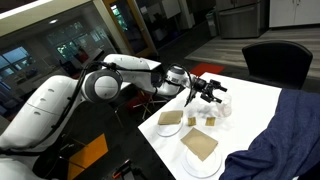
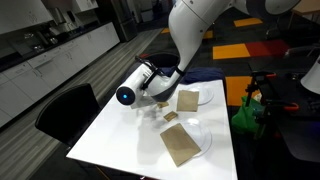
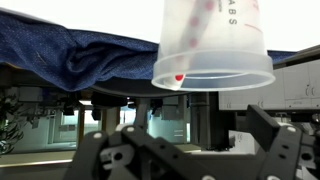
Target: Put the marker in the cup
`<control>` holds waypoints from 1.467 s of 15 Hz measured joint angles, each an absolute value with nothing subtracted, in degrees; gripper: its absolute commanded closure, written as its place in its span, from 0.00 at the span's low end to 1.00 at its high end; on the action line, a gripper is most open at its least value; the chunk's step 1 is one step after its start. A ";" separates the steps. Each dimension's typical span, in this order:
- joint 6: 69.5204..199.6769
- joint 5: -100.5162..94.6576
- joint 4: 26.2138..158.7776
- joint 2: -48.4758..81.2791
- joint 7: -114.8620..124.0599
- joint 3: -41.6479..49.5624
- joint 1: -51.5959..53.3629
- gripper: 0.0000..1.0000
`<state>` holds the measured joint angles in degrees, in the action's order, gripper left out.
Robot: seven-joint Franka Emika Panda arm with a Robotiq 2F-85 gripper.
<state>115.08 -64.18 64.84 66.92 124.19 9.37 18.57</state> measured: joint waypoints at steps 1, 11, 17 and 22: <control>115.08 -64.18 64.70 66.86 124.19 9.37 18.62 0.00; 107.54 -63.85 66.28 58.48 126.43 8.00 20.32 0.00; 98.73 -63.79 72.66 48.57 126.72 4.85 21.02 0.00; 93.31 -63.79 78.85 41.81 130.35 2.48 21.10 0.00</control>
